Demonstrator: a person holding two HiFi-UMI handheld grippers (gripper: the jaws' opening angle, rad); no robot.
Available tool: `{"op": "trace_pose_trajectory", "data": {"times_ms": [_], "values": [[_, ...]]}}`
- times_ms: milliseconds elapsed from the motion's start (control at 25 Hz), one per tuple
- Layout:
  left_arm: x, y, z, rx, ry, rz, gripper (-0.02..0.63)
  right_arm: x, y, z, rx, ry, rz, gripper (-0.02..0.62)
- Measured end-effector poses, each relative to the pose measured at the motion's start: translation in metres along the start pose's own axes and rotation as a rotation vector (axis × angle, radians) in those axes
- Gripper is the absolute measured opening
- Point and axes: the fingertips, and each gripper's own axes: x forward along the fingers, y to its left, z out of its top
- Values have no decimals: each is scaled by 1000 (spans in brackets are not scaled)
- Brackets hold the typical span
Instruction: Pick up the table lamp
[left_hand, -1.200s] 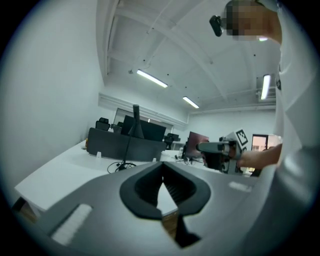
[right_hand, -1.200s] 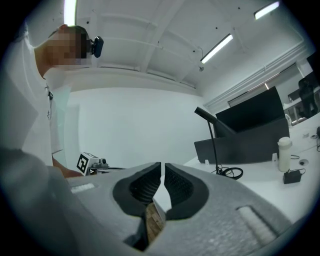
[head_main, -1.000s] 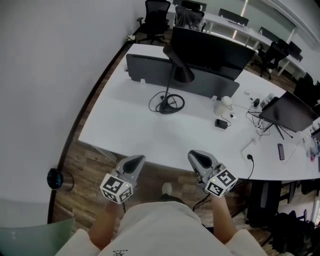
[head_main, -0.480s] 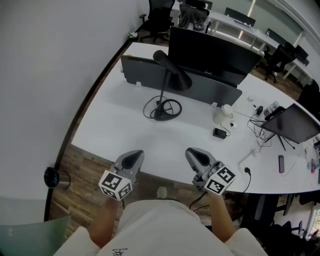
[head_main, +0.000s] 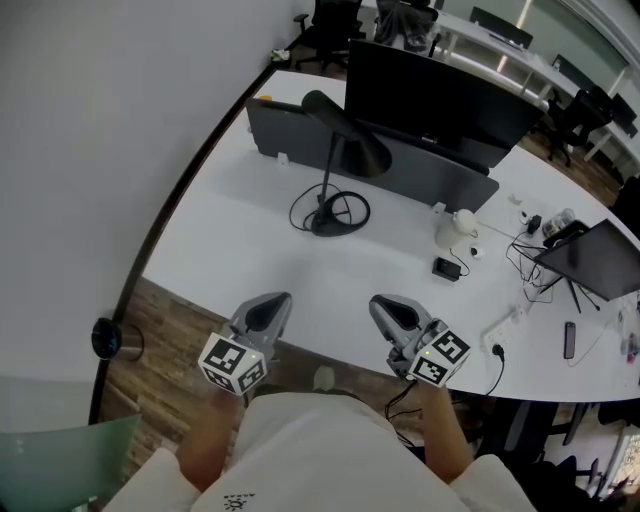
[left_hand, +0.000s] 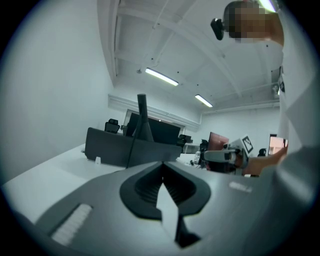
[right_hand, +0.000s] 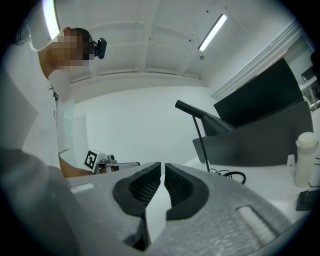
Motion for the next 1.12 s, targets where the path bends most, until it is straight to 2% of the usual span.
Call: {"op": "trace_pose_trajectory", "data": {"times_ms": [240,480,640,1120], "values": [[-2,4,1,-52,-28,-4,-6,5,-5,-4,3,3,12,25],[-2,15,-2,-23,5,9,-5,13,-7,-10,10,12,2,25],[9,26,0,-33,9,-1,-5,19,-13,-6,4,13,-20,25],[54,52,10,-7,48,-150,-5,53,-36,14,-22,-46,-138,25]]}}
